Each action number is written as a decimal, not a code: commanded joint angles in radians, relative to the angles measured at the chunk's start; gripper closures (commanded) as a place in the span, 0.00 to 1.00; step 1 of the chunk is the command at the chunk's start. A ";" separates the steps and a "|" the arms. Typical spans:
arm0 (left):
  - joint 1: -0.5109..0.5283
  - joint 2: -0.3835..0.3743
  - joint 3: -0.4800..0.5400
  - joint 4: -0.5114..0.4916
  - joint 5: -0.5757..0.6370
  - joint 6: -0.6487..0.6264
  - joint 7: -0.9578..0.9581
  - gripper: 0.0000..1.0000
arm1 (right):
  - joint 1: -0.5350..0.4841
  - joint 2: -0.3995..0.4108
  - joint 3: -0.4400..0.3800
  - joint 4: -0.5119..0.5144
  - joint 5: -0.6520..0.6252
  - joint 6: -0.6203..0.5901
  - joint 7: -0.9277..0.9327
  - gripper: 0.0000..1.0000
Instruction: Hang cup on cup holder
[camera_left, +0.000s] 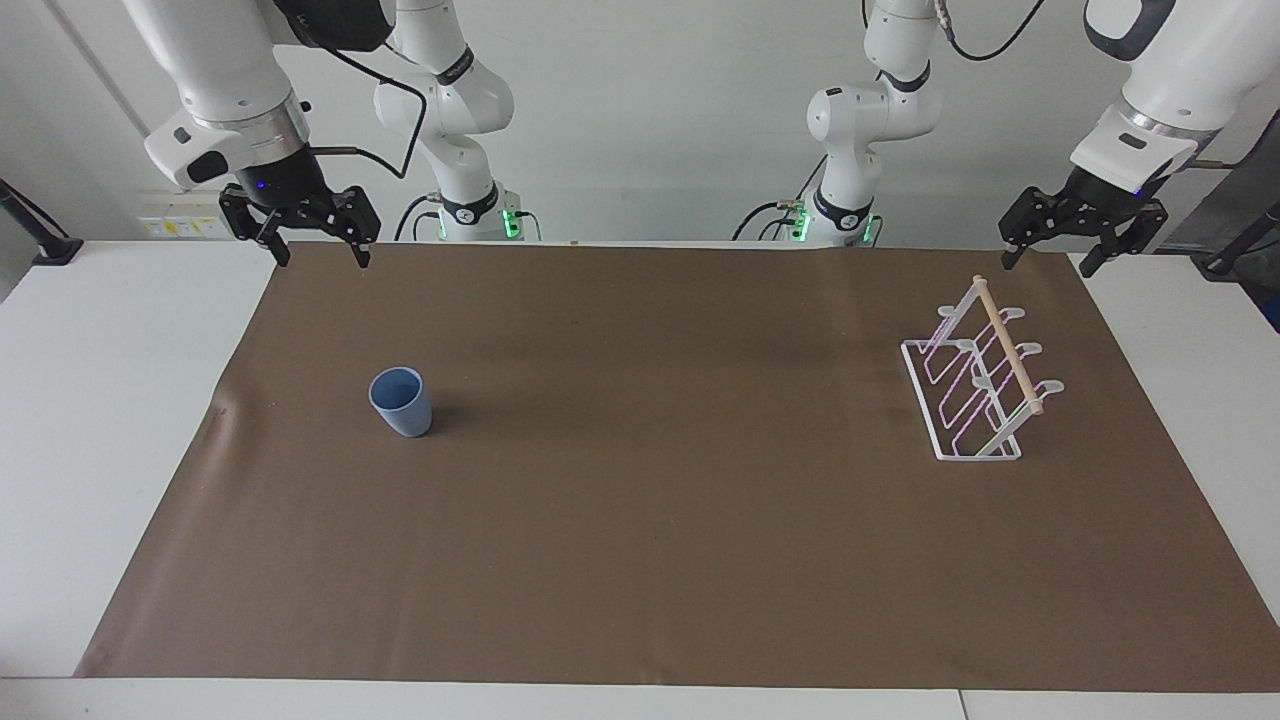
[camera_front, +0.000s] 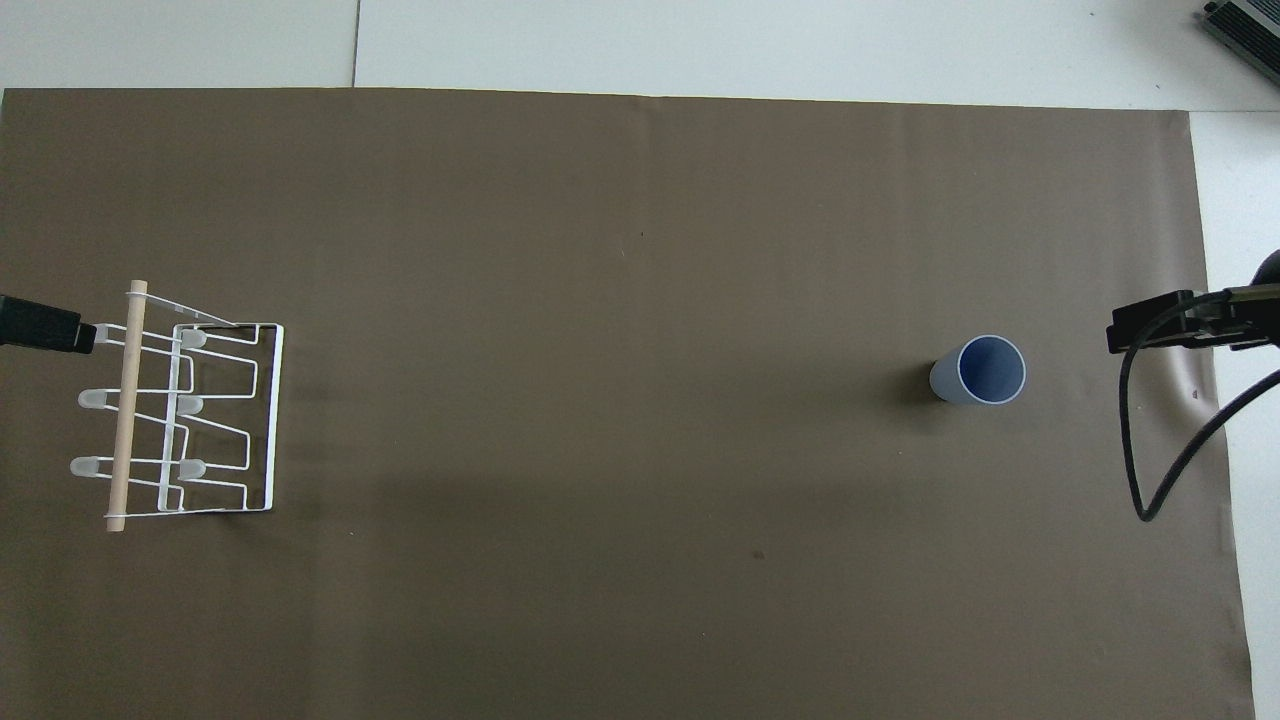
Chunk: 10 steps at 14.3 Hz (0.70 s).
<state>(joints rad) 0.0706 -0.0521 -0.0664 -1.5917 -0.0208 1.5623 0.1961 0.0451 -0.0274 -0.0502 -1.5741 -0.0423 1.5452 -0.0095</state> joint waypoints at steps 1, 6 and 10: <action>-0.003 -0.022 0.004 -0.019 -0.007 -0.001 0.000 0.00 | -0.010 -0.014 0.004 -0.020 -0.007 0.013 -0.018 0.00; -0.003 -0.022 0.004 -0.019 -0.007 0.002 0.002 0.00 | -0.013 -0.017 0.004 -0.024 -0.005 0.010 -0.018 0.00; -0.005 -0.022 0.004 -0.019 -0.007 0.001 -0.001 0.00 | -0.013 -0.017 0.004 -0.026 -0.005 0.010 -0.015 0.00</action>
<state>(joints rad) 0.0705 -0.0521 -0.0672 -1.5917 -0.0209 1.5623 0.1962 0.0447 -0.0274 -0.0515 -1.5773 -0.0423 1.5452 -0.0095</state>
